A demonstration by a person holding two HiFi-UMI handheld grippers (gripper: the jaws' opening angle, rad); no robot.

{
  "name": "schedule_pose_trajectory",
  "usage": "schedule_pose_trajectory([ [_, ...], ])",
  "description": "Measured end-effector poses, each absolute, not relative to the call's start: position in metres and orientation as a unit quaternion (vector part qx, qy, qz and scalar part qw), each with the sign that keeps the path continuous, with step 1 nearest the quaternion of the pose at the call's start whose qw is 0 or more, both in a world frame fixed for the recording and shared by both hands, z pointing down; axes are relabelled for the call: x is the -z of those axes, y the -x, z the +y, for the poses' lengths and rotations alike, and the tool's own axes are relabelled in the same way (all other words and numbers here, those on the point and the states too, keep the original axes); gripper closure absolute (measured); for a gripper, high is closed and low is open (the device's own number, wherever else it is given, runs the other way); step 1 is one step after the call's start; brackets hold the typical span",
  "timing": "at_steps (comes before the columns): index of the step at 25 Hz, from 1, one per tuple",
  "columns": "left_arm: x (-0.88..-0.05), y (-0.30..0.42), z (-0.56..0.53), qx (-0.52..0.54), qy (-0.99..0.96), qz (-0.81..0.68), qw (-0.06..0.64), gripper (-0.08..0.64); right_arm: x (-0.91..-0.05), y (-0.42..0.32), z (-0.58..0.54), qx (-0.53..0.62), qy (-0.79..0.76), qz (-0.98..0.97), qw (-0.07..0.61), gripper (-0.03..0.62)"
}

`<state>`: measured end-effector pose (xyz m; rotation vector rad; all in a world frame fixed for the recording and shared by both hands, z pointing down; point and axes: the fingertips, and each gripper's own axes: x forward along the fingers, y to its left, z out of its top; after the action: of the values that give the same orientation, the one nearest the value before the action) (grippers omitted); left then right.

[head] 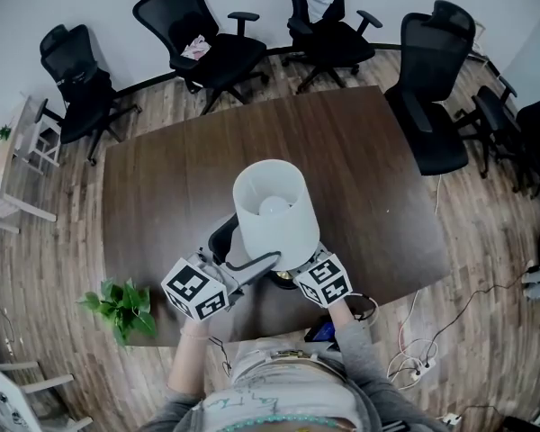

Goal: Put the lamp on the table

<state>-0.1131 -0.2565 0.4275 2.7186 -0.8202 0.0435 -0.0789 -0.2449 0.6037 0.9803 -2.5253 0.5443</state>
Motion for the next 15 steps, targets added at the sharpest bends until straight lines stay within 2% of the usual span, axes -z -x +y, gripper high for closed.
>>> schedule_pose_trajectory([
  [15, -0.428, 0.109, -0.244, -0.014, -0.947, -0.285, 0.145, 0.084, -0.607, 0.056, -0.226, -0.206, -0.355, -0.893, 0.186, 0.409],
])
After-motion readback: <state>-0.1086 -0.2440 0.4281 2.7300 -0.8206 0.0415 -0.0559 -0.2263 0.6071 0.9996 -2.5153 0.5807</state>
